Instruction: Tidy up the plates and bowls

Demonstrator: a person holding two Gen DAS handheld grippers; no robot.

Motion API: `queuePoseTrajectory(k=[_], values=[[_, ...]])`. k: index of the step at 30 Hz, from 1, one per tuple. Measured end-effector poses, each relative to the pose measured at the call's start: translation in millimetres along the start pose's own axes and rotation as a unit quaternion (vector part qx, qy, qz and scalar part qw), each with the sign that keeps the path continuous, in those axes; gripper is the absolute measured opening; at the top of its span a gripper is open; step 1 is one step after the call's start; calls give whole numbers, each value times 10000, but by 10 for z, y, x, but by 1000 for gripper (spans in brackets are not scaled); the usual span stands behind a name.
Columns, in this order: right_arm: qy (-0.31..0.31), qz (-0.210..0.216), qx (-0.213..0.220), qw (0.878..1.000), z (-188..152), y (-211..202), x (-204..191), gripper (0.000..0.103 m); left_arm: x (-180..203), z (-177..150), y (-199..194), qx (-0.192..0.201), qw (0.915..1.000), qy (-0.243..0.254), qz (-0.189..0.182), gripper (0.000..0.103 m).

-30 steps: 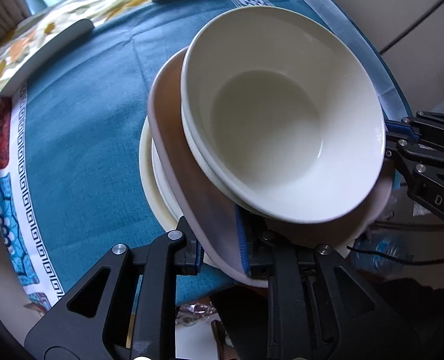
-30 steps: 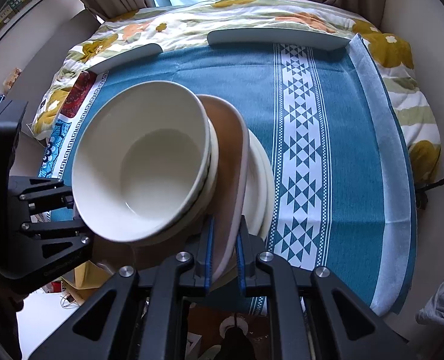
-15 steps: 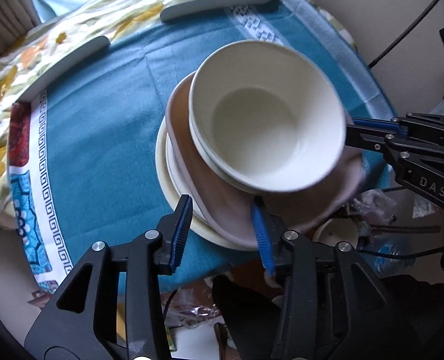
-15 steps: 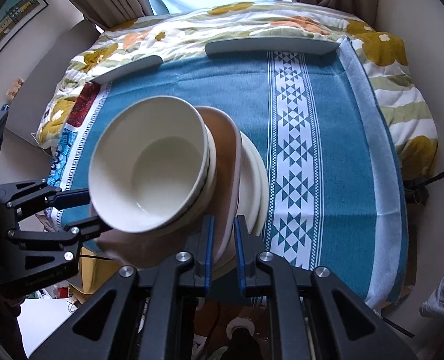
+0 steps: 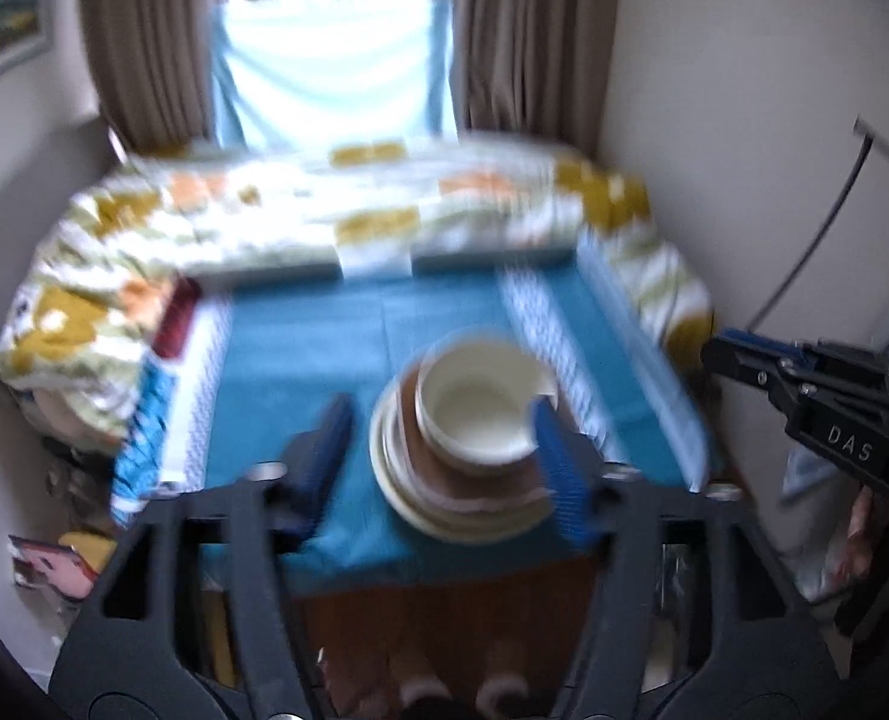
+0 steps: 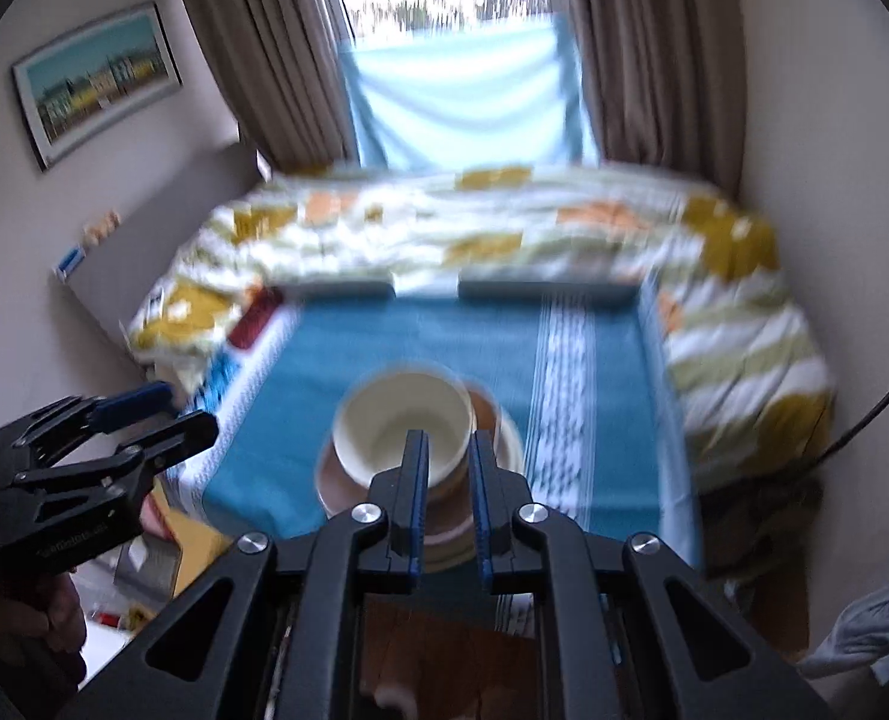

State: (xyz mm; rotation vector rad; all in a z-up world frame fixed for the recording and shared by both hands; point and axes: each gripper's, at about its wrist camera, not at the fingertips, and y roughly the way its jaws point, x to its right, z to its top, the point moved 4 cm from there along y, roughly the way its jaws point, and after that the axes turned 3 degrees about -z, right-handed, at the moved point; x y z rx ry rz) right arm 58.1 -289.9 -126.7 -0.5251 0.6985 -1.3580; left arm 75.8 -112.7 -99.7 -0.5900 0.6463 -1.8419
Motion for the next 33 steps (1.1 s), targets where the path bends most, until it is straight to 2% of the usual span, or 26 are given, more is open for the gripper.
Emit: queuePoseTrajectory(k=[1, 2, 3, 4, 5, 6, 7, 14, 16, 21, 33], values=[[-14, -82, 240, 9997, 62, -173, -30, 40, 2, 66, -187, 339, 9994, -46, 51, 91], [-42, -143, 398, 9991, 102, -282, -52, 56, 1, 112, -307, 567, 9983, -66, 71, 95], [-73, -219, 549, 9982, 130, -377, -67, 90, -2, 163, -455, 862, 9962, -60, 75, 102], [-110, -360, 786, 9962, 165, -501, -100, 103, -11, 197, -551, 1034, 9946, -44, 100, 103], [-155, -551, 1045, 9929, 204, -630, -145, 103, -20, 234, -652, 1210, 9925, -20, 168, 103], [-155, -551, 1045, 9929, 204, -630, -145, 103, -34, 267, -721, 1309, 9911, 10, 252, 103], [-161, -761, 1162, 9902, 225, -695, -190, 103, -40, 288, -777, 1374, 9899, 57, 332, 103], [119, -814, 1440, 9861, 172, -762, -272, 102, -145, 227, -992, 1726, 9826, 241, 647, 103], [124, -890, 1491, 9847, 141, -753, -304, 102, -185, 160, -1037, 1752, 9823, 258, 602, 103], [119, -972, 1605, 9822, 115, -778, -355, 102, -237, 52, -1078, 1818, 9797, 362, 762, 103], [151, -1044, 1661, 9804, 139, -762, -386, 102, -331, 66, -1055, 1874, 9796, 305, 656, 103]])
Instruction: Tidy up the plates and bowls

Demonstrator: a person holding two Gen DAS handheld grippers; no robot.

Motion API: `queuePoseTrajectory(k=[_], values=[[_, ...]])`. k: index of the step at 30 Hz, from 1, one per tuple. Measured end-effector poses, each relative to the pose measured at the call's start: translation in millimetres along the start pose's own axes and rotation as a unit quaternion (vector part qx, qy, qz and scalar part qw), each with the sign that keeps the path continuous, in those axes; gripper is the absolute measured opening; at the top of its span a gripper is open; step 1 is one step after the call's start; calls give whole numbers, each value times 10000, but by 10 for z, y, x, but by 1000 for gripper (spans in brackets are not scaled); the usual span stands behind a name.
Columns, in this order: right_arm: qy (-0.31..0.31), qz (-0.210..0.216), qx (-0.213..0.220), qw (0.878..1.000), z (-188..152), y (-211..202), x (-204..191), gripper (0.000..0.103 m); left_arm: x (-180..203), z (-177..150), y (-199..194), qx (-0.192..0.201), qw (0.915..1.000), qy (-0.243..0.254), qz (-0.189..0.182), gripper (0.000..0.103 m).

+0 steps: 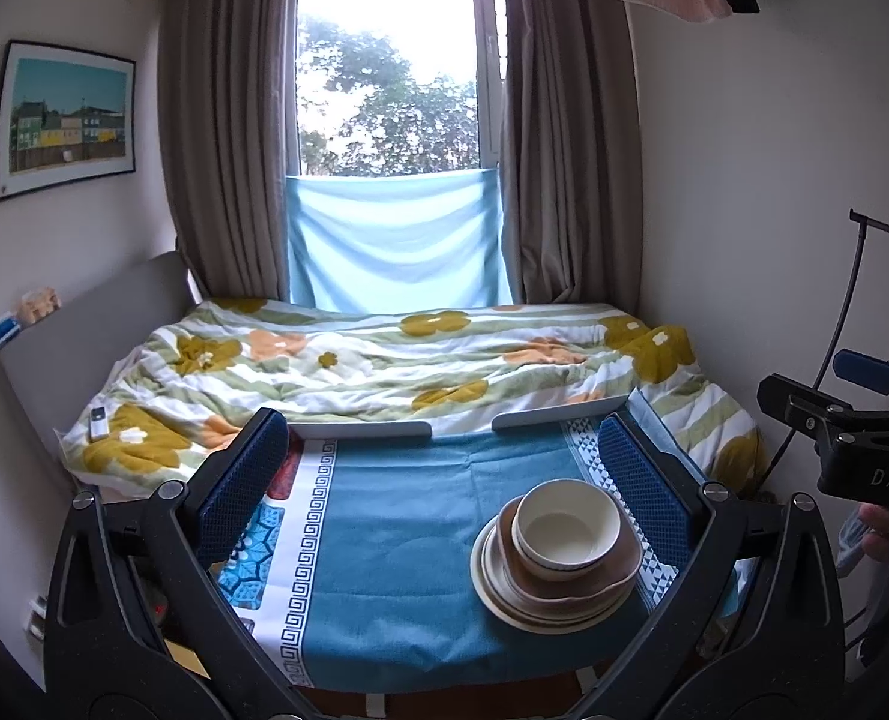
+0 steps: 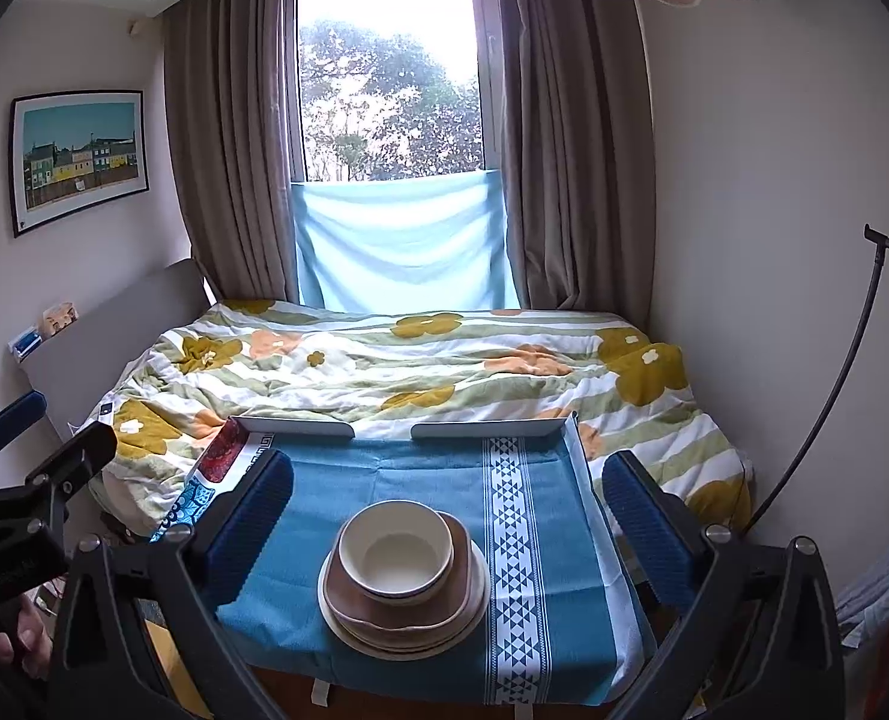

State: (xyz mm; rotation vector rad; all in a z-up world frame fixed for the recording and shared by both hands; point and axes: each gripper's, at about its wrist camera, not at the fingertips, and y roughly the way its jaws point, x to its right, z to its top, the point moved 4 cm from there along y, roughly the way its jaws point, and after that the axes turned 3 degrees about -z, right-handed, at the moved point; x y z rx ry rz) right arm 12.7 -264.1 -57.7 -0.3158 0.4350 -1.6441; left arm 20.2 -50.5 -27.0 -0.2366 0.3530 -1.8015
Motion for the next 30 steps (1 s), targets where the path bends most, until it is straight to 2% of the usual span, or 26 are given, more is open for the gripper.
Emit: queuePoseTrajectory(k=[30], values=[[19, -26, -7, 10000, 2, -24, 32, 102, 127, 7, -66, -25, 10000, 57, 44, 103]])
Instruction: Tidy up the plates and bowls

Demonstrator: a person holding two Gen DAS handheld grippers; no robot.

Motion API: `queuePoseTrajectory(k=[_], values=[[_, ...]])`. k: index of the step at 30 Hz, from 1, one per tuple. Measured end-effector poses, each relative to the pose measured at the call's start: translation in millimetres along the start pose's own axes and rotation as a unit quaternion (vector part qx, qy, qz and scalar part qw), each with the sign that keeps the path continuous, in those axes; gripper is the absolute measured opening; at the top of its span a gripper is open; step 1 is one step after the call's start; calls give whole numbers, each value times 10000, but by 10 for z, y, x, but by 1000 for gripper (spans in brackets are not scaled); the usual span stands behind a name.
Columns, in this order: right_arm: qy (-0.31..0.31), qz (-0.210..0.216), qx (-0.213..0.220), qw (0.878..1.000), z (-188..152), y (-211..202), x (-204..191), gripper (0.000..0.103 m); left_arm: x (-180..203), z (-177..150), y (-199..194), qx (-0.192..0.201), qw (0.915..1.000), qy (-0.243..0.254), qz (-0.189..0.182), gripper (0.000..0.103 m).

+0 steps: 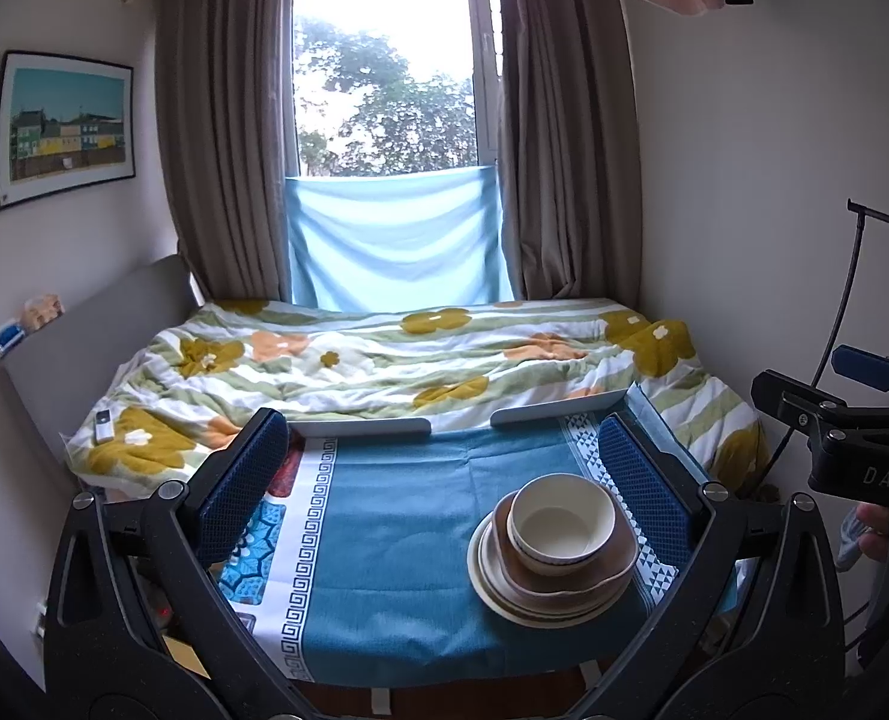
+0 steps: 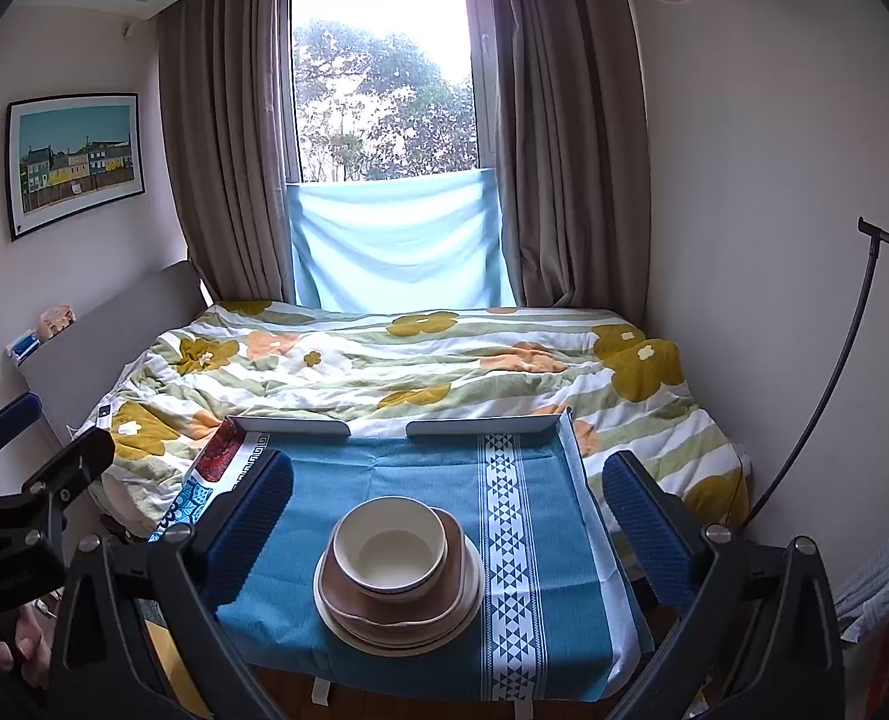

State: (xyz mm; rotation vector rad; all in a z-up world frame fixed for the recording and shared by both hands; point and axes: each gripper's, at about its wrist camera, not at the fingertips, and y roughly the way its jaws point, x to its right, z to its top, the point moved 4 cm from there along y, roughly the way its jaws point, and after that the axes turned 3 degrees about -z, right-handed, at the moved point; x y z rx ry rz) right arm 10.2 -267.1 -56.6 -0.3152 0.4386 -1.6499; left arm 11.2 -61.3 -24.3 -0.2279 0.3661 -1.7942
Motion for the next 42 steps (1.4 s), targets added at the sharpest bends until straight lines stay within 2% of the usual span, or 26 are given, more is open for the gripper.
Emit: queuePoseTrajectory(k=[29, 42], values=[[15, -21, 8, 10000, -56, -107, 31, 102, -32, -36, -126, 30, 9999, -36, 112, 103], [14, -32, -10, 10000, -56, -129, 30, 102, -158, -31, -52, 105, 9997, -86, 220, 103]])
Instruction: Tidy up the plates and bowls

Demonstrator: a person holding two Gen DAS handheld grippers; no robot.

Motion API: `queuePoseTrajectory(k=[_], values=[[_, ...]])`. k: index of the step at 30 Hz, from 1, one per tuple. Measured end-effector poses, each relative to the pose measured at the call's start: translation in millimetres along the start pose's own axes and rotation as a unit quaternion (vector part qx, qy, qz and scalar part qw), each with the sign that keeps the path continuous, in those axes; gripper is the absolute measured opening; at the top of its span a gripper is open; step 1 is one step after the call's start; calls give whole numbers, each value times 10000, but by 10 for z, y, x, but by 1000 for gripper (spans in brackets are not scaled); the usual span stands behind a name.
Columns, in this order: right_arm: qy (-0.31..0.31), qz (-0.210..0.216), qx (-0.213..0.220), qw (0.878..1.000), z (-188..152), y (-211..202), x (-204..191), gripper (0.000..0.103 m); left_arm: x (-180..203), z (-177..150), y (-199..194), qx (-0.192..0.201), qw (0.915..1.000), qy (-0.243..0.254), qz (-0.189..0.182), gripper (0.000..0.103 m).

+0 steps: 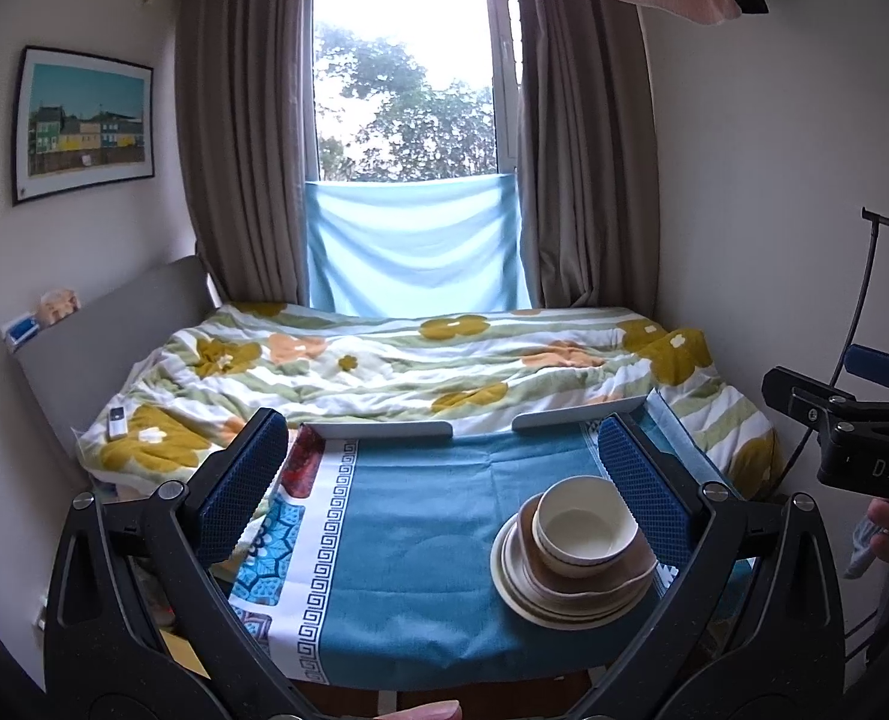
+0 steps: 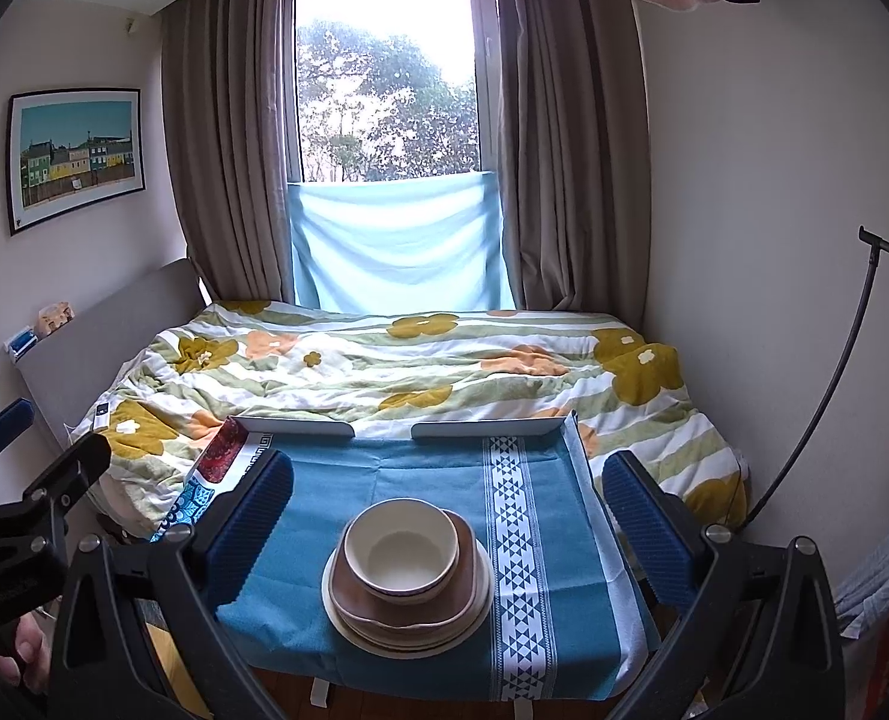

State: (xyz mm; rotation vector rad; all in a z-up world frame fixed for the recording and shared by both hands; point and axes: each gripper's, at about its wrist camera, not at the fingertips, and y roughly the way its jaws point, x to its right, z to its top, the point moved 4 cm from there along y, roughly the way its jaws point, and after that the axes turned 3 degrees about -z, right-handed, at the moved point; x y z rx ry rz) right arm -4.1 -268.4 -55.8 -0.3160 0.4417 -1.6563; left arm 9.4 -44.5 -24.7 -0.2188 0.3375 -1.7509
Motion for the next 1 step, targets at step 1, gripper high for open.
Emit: queuePoseTrajectory(k=[1], values=[[2, -5, -8, 10000, -1, -4, 6, 102, -12, 5, 13, -7, 10000, -3, -14, 103]])
